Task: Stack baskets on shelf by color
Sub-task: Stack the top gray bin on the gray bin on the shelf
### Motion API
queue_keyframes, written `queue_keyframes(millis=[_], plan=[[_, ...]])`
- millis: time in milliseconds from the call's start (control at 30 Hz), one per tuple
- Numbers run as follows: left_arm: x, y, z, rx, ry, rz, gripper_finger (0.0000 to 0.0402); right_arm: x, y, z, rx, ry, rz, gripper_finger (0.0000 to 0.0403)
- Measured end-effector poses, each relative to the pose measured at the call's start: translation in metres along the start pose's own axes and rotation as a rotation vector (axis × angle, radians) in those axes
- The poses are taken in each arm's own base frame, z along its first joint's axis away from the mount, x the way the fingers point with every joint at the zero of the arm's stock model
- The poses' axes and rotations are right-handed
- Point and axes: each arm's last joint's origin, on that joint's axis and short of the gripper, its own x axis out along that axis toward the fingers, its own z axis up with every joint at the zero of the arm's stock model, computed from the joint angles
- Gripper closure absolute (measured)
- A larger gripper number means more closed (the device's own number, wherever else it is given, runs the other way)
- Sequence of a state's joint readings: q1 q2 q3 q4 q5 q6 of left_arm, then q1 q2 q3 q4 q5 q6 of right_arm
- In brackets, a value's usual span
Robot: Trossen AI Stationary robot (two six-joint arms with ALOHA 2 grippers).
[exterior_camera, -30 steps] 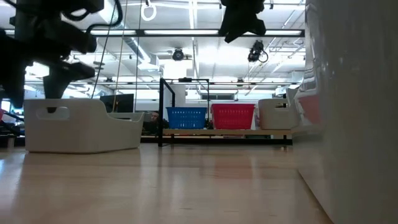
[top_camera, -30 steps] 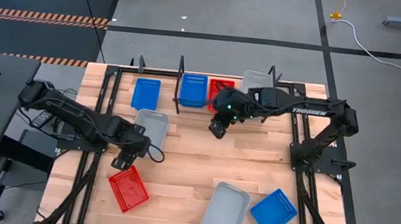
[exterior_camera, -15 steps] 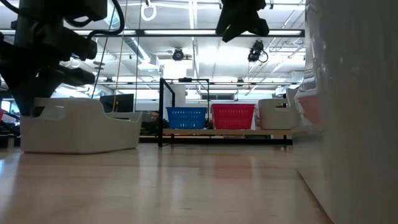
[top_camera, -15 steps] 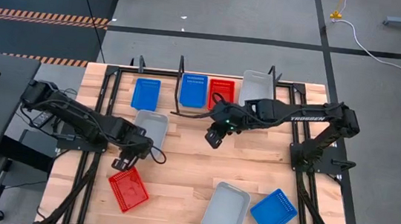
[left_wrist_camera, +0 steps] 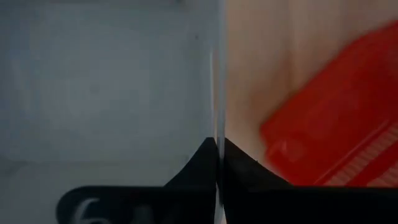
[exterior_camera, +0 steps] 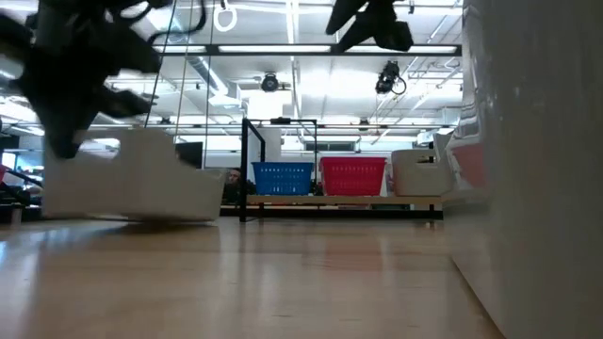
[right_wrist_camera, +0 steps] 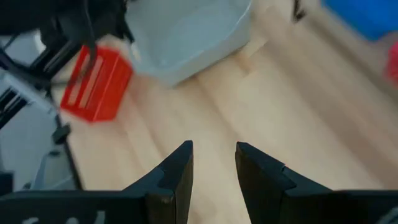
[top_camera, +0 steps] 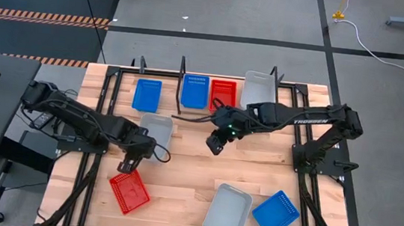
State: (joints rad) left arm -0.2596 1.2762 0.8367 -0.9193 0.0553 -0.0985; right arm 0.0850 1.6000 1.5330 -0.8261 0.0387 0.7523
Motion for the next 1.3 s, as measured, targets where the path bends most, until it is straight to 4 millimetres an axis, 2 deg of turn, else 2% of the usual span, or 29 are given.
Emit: queue_keyframes(millis=[200,300,433,600,733,867,1000,1167,1300], plan=[[-0.056,-0.002,0.041,0.030,-0.262,0.069,0.0397,-0.018,-0.001,-0.018,0.084,0.109,-0.028,0.0277],[-0.083,0.003,0.060,0.062,-0.403,0.131,0.0397,-0.038,-0.002,-0.028,0.122,0.127,-0.052,0.0277],[-0.104,0.022,0.084,0.078,-0.514,0.204,0.0398,-0.069,-0.001,-0.040,0.151,0.072,-0.061,0.0277],[-0.103,0.051,0.115,0.096,-0.501,0.236,0.0398,-0.102,0.001,-0.049,0.132,-0.076,-0.035,0.0277],[-0.097,0.064,0.143,0.150,-0.486,0.219,0.0398,-0.111,0.004,-0.041,-0.027,-0.200,0.005,0.0277],[-0.095,0.070,0.169,0.182,-0.463,0.215,0.0398,-0.101,0.004,-0.028,-0.194,-0.229,0.006,0.0277],[-0.096,0.072,0.184,0.181,-0.415,0.206,0.0394,-0.089,0.001,-0.021,-0.252,-0.178,0.009,0.0274],[-0.090,0.077,0.185,0.156,-0.377,0.198,0.0395,-0.084,0.002,-0.019,-0.328,-0.168,0.013,0.0254],[-0.092,0.084,0.184,0.114,-0.379,0.203,0.0395,-0.071,0.005,-0.019,-0.382,-0.140,0.006,0.0228]])
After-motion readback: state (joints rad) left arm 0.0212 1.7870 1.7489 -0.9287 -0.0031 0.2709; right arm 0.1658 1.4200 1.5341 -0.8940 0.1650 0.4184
